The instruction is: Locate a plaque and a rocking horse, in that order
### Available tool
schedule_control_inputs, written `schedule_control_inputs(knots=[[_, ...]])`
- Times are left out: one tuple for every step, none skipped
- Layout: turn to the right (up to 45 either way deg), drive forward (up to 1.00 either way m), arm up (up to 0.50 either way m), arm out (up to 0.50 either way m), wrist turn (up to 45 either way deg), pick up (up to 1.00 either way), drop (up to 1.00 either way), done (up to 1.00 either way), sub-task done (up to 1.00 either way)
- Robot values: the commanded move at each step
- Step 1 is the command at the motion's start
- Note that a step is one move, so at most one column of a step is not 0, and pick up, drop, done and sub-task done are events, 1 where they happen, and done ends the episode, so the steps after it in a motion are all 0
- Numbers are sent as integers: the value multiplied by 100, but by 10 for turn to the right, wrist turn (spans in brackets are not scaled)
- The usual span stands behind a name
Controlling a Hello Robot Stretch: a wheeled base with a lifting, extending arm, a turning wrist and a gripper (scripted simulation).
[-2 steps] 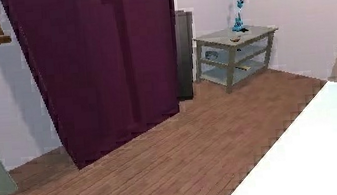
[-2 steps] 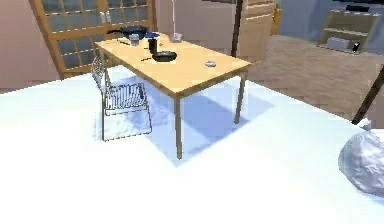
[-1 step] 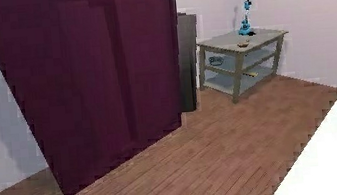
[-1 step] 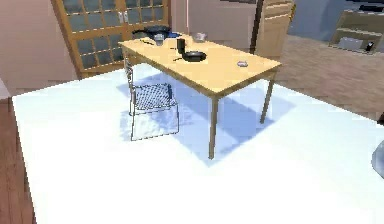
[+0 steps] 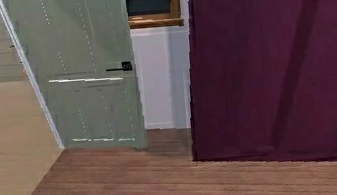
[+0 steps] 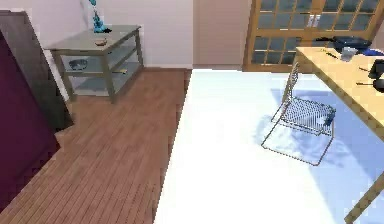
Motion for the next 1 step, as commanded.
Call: schedule_control_inputs(knots=[[-450, 0, 0, 0, 0, 0, 0, 0, 0]])
